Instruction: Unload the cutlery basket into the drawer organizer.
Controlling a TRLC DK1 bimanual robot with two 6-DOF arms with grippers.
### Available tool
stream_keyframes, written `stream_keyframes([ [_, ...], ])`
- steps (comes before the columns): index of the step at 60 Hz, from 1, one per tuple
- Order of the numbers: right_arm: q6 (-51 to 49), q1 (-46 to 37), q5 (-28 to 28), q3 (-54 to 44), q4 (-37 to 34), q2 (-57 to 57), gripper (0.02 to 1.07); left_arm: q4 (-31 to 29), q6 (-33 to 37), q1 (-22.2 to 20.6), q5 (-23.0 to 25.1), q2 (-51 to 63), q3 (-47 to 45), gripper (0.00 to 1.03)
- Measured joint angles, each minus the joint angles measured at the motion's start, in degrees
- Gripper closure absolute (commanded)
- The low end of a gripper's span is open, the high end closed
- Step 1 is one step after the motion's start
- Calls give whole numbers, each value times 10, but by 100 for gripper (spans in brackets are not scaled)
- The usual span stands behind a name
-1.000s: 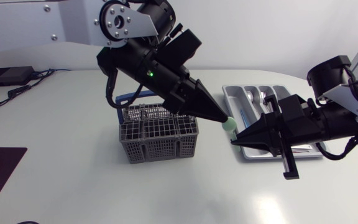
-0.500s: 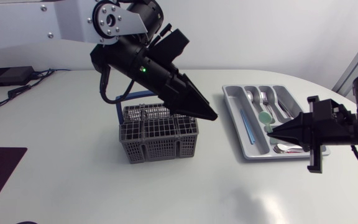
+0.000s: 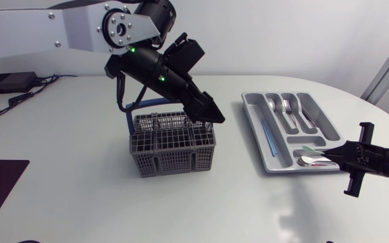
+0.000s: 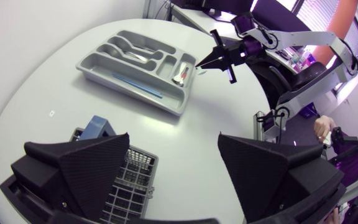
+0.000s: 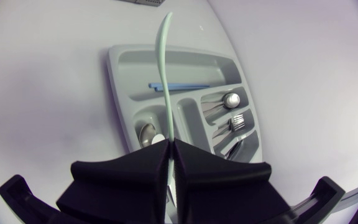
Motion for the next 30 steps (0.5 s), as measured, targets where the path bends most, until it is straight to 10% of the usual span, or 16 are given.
stream_keyframes([
  [30, -49, -28, 63, -31, 132, 68, 101, 20, -20, 5, -66, 0, -32, 4],
])
